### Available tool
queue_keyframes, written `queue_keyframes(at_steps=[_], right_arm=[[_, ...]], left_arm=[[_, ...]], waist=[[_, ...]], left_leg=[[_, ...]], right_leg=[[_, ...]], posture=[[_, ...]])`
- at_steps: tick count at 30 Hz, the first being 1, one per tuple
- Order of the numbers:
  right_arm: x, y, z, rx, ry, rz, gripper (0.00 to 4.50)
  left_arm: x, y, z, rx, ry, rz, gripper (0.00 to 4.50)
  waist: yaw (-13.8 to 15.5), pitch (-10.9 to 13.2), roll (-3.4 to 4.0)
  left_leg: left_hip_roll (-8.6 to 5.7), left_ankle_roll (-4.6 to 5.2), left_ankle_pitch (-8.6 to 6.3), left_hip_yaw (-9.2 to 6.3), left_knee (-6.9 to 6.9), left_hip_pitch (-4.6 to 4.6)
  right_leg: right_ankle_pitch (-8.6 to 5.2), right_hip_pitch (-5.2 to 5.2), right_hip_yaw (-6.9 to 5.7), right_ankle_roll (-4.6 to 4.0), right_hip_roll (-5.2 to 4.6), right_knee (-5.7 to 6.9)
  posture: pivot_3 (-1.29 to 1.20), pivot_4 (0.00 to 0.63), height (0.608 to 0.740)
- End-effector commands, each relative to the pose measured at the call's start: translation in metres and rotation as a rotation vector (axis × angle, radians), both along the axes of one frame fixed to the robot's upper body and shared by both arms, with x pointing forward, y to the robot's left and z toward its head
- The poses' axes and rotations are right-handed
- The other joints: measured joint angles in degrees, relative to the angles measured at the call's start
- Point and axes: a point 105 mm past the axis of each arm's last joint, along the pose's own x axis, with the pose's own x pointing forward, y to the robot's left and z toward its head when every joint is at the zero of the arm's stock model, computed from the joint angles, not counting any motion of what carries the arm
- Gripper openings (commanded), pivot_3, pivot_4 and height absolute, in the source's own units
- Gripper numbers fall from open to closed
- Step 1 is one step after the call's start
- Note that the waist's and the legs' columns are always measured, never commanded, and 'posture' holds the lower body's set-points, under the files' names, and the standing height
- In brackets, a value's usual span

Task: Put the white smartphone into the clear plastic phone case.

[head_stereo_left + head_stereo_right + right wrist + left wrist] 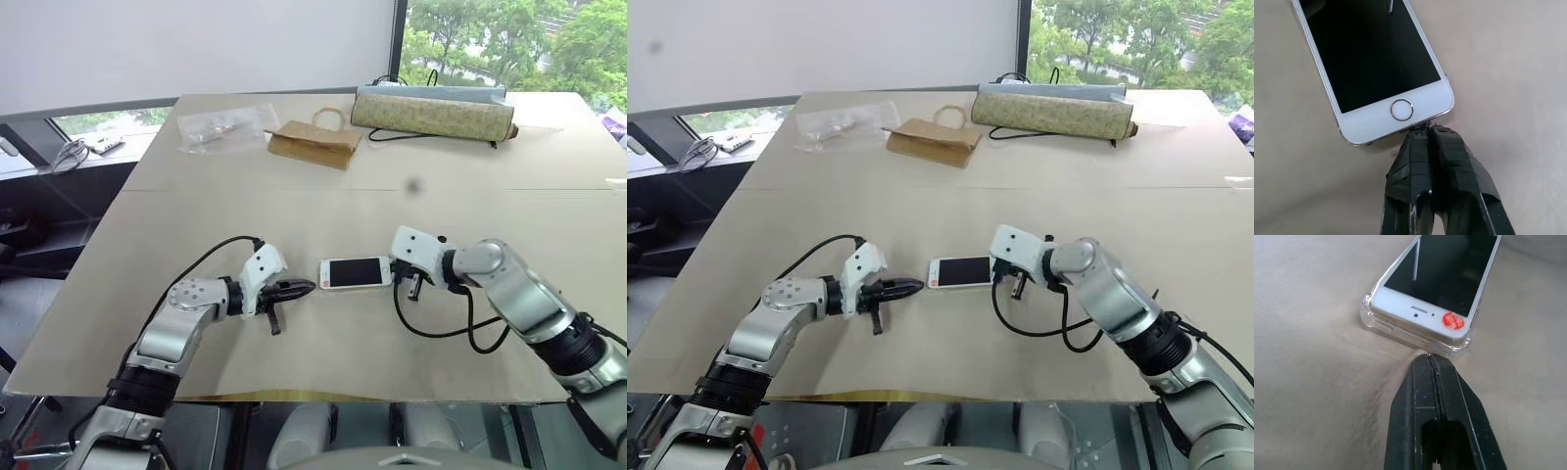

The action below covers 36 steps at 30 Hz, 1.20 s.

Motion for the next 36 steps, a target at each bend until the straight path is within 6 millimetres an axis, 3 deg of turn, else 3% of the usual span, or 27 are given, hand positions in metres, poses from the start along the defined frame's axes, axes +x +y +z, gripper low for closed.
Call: queue_keyframes(at_steps=[1,11,20,25,27,29,36], right_arm=[[-0.006,0.015,0.006,-0.021,-0.036,0.057,0.06],[-0.003,0.006,0.019,-0.012,-0.046,0.002,0.06],[0.004,-0.014,0.045,0.079,-0.071,-0.087,0.06],[-0.003,-0.012,0.052,0.185,-0.033,-0.083,0.06],[-0.006,-0.01,0.054,0.208,-0.044,-0.056,0.06],[-0.014,-0.003,0.059,0.276,-0.038,0.002,0.06],[-0.04,0.007,0.069,0.397,-0.004,0.129,0.06]], left_arm=[[0.031,0.043,0.003,0.109,-0.069,0.268,0.0],[0.027,0.045,0.006,0.089,-0.061,0.262,0.0],[0.01,0.062,0.033,-0.056,0.008,0.217,0.0],[0.009,0.041,0.064,-0.215,0.023,0.165,0.0],[0.009,0.028,0.07,-0.249,0.026,0.143,0.0],[0.007,0.014,0.07,-0.255,0.033,0.108,0.0],[-0.02,-0.019,0.058,-0.206,0.093,-0.059,0.0]], waist=[[-0.03,0.0,0.0],[-0.02,0.01,0.01],[-1.43,0.46,-0.27],[-1.94,0.64,-0.39],[-1.82,0.62,-0.42],[-1.97,0.62,-0.43],[-2.24,0.65,-0.44]], left_leg=[[0.0,0.0,0.0,0.0,0.0,0.01],[0.01,-0.02,0.01,-0.1,-0.02,-0.02],[0.16,-0.05,0.02,-0.06,-0.15,-0.12],[0.18,-0.45,0.24,-0.03,-0.56,-0.34],[0.09,-0.46,0.24,-0.03,-0.58,-0.83],[0.0,-0.46,0.25,-0.05,-0.25,-1.54],[0.05,-0.39,0.21,0.19,-0.31,-1.53]], right_leg=[[0.0,0.0,0.0,0.0,0.0,0.0],[-0.01,0.0,-0.08,0.0,-0.01,-0.01],[0.03,-0.16,-0.07,-0.07,0.06,0.01],[0.04,-0.52,-0.06,-0.16,0.0,-0.09],[0.02,-0.85,-0.07,-0.13,-0.1,-0.3],[0.02,-1.34,-0.1,-0.11,-0.17,-0.27],[0.02,-1.38,-0.12,-0.11,-0.24,-0.59]], posture=[[0.0,0.15,0.74],[0.0,0.15,0.74],[0.0,0.15,0.74],[0.0,0.15,0.74],[0.0,0.15,0.74],[0.0,0.15,0.74],[0.0,0.15,0.74]])
